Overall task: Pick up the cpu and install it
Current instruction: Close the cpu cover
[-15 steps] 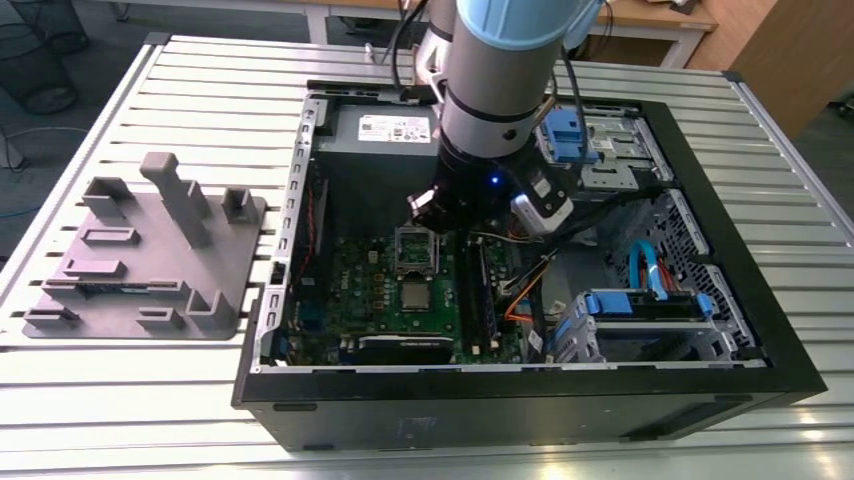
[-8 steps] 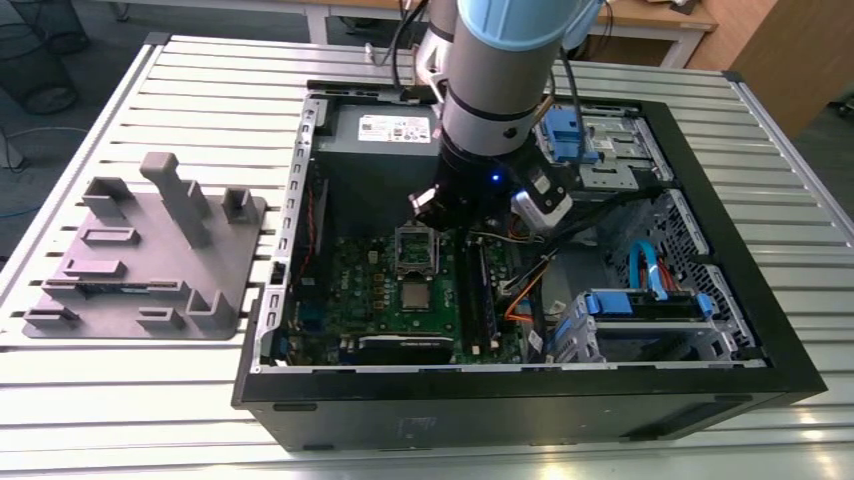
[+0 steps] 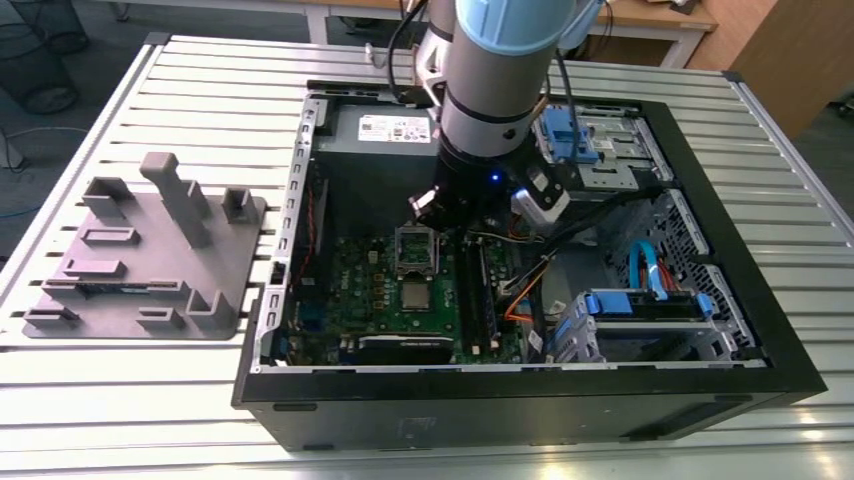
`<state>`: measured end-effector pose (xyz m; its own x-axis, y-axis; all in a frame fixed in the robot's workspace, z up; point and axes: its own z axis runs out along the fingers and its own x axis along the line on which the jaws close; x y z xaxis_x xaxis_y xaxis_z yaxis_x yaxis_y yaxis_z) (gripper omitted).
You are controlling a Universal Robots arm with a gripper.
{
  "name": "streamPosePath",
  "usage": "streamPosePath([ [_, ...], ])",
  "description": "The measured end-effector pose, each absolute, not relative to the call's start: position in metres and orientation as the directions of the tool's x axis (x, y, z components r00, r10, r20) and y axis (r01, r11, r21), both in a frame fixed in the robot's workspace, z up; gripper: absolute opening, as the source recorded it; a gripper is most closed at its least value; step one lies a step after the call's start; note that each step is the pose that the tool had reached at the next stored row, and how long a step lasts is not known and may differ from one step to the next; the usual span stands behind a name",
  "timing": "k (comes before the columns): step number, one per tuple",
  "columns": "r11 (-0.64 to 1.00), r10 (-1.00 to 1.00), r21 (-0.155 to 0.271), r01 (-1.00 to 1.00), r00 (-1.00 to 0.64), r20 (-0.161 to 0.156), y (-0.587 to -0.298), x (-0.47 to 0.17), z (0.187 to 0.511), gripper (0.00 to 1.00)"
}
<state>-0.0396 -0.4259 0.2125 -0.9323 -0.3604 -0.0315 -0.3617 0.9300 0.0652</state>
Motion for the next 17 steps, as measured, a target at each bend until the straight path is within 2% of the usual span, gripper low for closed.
streamPosePath([
  [17,0.926,-0.370,0.064,-0.372,-0.928,-0.031,-0.4201,-0.0409,0.2045,0.11],
])
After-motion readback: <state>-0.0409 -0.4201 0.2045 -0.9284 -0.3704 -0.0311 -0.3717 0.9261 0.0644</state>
